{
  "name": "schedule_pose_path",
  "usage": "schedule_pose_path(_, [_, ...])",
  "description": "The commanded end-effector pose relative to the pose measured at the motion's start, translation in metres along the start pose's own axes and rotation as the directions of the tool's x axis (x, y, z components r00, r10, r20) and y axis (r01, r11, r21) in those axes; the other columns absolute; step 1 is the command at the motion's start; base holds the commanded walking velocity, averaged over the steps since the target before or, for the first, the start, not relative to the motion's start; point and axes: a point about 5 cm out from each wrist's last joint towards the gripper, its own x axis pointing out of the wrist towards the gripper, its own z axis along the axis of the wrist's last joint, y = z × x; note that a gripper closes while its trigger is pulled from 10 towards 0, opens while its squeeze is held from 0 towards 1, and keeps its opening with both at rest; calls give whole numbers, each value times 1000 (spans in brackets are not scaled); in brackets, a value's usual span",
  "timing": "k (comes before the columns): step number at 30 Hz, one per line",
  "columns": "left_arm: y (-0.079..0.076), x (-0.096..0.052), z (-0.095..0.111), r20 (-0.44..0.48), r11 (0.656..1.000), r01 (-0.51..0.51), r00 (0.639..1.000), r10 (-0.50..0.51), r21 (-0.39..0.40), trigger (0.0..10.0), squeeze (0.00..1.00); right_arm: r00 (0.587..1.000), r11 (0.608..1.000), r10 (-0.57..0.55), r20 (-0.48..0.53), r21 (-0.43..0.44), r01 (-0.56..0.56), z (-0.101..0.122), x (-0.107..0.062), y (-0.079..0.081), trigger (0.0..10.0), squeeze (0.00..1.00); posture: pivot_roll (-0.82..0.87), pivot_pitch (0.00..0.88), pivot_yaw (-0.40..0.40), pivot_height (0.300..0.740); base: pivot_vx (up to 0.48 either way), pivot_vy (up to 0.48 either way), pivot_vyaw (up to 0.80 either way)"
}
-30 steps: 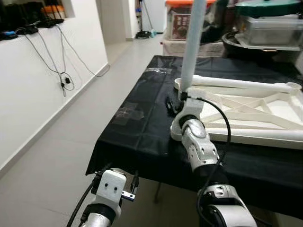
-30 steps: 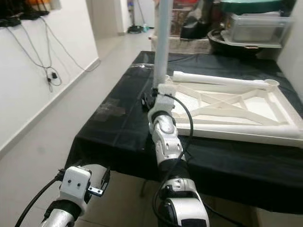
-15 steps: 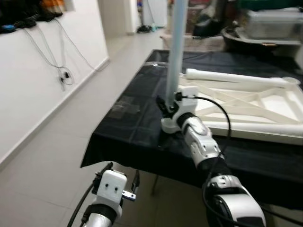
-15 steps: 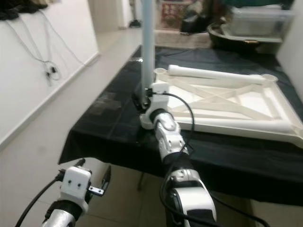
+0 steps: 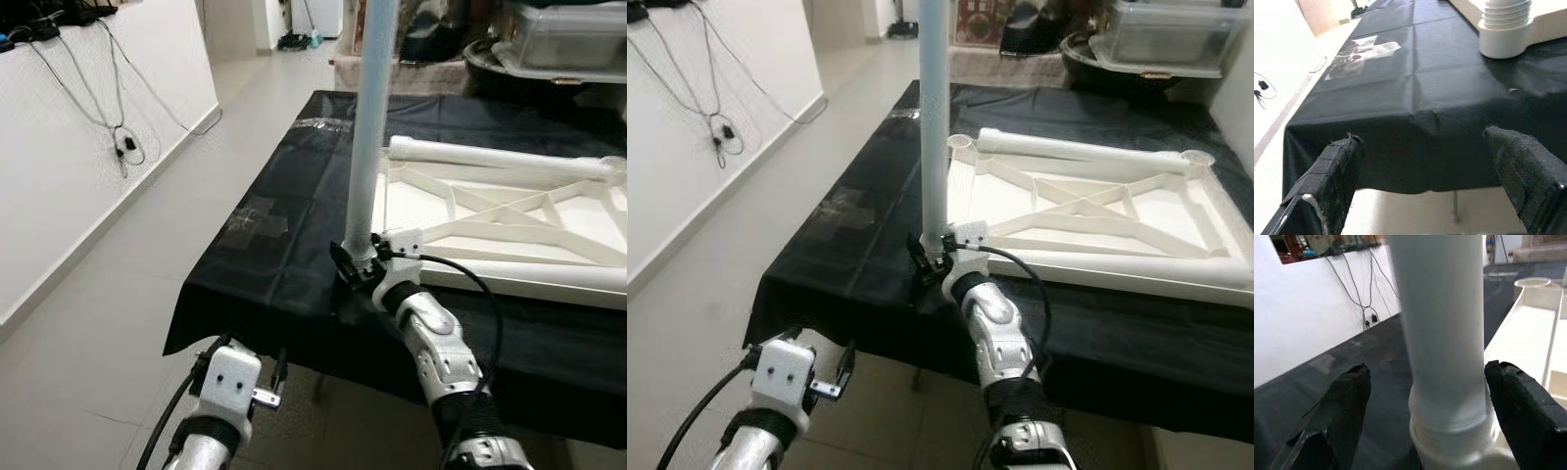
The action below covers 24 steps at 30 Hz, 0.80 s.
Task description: Building children table
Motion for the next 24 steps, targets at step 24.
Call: schedule_pose_path(24, [42, -11, 16, 40, 958, -287, 957, 286, 20, 10000, 0, 997, 992, -75, -22, -103, 72, -6, -31, 13, 10000, 0, 47, 33, 1, 740, 0, 0, -312])
